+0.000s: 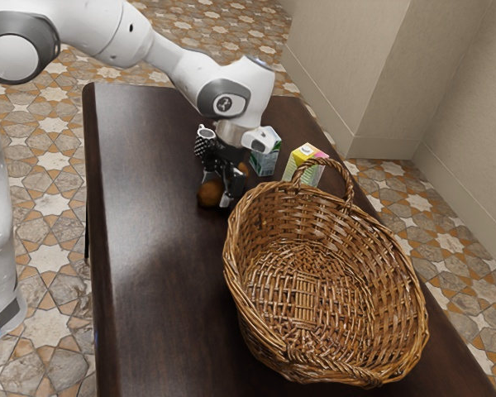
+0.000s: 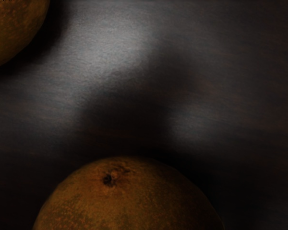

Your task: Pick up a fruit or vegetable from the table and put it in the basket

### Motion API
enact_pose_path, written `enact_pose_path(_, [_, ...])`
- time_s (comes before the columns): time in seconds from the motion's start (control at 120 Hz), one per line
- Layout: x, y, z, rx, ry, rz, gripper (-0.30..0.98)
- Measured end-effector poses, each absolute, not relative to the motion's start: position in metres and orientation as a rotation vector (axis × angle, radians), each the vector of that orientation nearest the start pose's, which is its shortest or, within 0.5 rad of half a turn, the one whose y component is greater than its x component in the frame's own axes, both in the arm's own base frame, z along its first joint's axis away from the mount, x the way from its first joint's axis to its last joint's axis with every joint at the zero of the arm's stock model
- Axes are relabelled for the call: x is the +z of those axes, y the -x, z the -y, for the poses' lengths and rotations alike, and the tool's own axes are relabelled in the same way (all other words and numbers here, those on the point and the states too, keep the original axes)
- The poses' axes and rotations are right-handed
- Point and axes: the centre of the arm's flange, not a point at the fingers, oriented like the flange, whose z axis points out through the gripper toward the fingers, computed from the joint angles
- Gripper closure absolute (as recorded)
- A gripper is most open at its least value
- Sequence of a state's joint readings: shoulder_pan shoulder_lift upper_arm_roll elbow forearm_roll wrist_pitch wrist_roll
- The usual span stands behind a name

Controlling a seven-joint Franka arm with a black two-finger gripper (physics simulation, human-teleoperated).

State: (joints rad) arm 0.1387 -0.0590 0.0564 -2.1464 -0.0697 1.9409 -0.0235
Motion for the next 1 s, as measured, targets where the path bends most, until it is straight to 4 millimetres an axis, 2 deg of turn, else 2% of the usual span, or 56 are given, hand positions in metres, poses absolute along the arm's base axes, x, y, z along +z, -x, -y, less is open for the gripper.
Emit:
enact_pose_path(0.2, [0.415,-0.502,-0.094,0.221,3.184,0.402,0.0])
enact_pose_path(0.342, [0.404,-0.5,-0.095,0.219,3.157,0.381,0.3])
enact_pose_path(0.4, [0.409,-0.5,-0.096,0.199,3.15,0.383,0.38])
enact_pose_path(0.433, [0.453,-0.502,-0.096,0.085,3.146,0.378,0.42])
enact_pose_path(0.5, [0.585,-0.513,-0.088,-0.22,3.113,0.335,0.41])
enact_pose_path(0.533, [0.625,-0.511,-0.082,-0.291,3.098,0.317,0.41])
enact_pose_path(0.567, [0.655,-0.509,-0.063,-0.338,3.087,0.266,0.42])
enact_pose_path(0.6, [0.684,-0.509,-0.034,-0.39,3.078,0.19,0.43])
enact_pose_path(0.625, [0.704,-0.512,0.001,-0.428,3.071,0.094,0.44])
enact_pose_path(0.667, [0.722,-0.519,0.074,-0.462,3.073,-0.108,0.45])
enact_pose_path(0.7, [0.718,-0.533,0.14,-0.449,3.079,-0.306,0.47])
enact_pose_path(0.742, [0.7,-0.542,0.22,-0.403,3.087,-0.555,0.48])
enact_pose_path(0.758, [0.69,-0.544,0.246,-0.382,3.088,-0.64,0.48])
enact_pose_path(0.775, [0.681,-0.548,0.264,-0.362,3.091,-0.699,0.48])
enact_pose_path(0.808, [0.663,-0.565,0.274,-0.331,3.104,-0.739,0.5])
enact_pose_path(0.883, [0.636,-0.606,0.264,-0.306,3.138,-0.726,0.5])
enact_pose_path(0.983, [0.617,-0.625,0.26,-0.299,3.138,-0.726,0.5])
enact_pose_path(1.0, [0.615,-0.626,0.26,-0.299,3.136,-0.73,0.46])
